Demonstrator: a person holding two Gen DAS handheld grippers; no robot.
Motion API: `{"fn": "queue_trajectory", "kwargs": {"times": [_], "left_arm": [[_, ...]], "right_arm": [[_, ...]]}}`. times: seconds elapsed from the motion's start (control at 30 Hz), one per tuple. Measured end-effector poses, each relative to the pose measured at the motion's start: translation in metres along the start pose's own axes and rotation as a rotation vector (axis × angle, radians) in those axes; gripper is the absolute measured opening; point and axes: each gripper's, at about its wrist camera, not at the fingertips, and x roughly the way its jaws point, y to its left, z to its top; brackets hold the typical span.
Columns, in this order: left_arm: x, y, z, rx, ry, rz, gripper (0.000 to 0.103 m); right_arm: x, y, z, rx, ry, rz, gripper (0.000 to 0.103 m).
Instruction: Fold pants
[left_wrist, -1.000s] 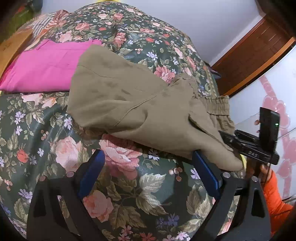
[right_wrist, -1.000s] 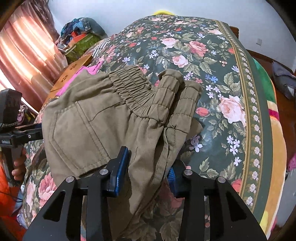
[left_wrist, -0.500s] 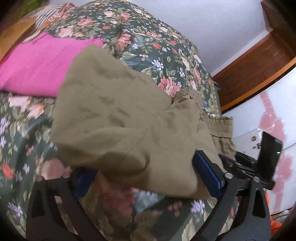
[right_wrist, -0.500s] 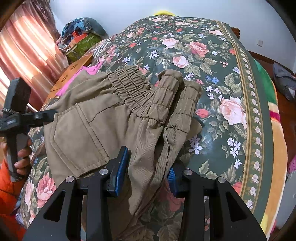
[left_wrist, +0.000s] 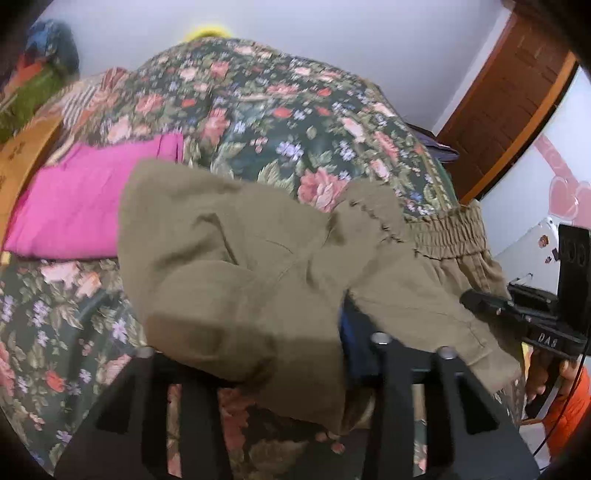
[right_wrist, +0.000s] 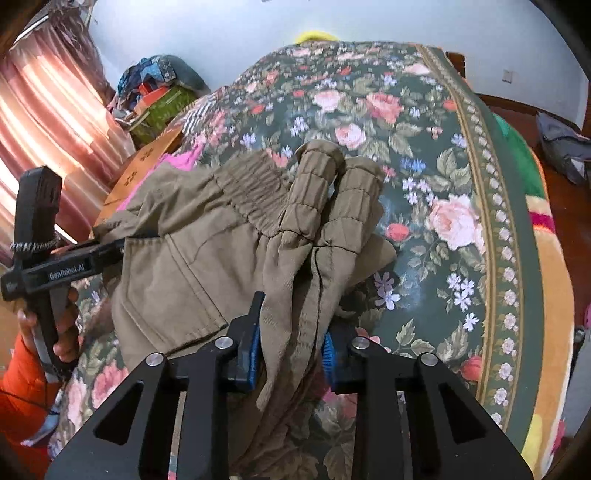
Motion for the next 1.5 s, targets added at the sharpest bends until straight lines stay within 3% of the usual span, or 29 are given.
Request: {"fn": "queue_trajectory", "kwargs": {"times": [0.17, 0.43, 0.7, 0.97, 1.27, 1.5], "left_arm": [[-0.025, -0.008, 0.005, 0.057, -0.044, 0.001, 0.024], [-0.074, 0.003, 0.012, 0.074, -0.144, 0.026, 0.023], [-0.125, 0.039, 0.028, 0.064, -0.259, 0.078, 0.023], [-0.155, 0.093, 0.066, 0.069, -0.346, 0.158, 0.023], [-0.137, 0.179, 0.105, 0.013, -0.367, 0.197, 0.023], [-0.077, 0.24, 0.115, -0.048, -0.304, 0.202, 0.023]], "right_arm": [[-0.018, 0.011, 0.006, -0.006, -0.038, 0.007, 0.02], [-0.043, 0.05, 0.022, -0.069, -0.12, 0.01, 0.018], [-0.049, 0.101, 0.057, -0.158, -0.199, 0.033, 0.016], [-0.027, 0.153, 0.108, -0.245, -0.245, 0.053, 0.016], [0.036, 0.189, 0.169, -0.3, -0.258, 0.083, 0.016], [0.11, 0.197, 0.193, -0.32, -0.195, 0.07, 0.016]]}}
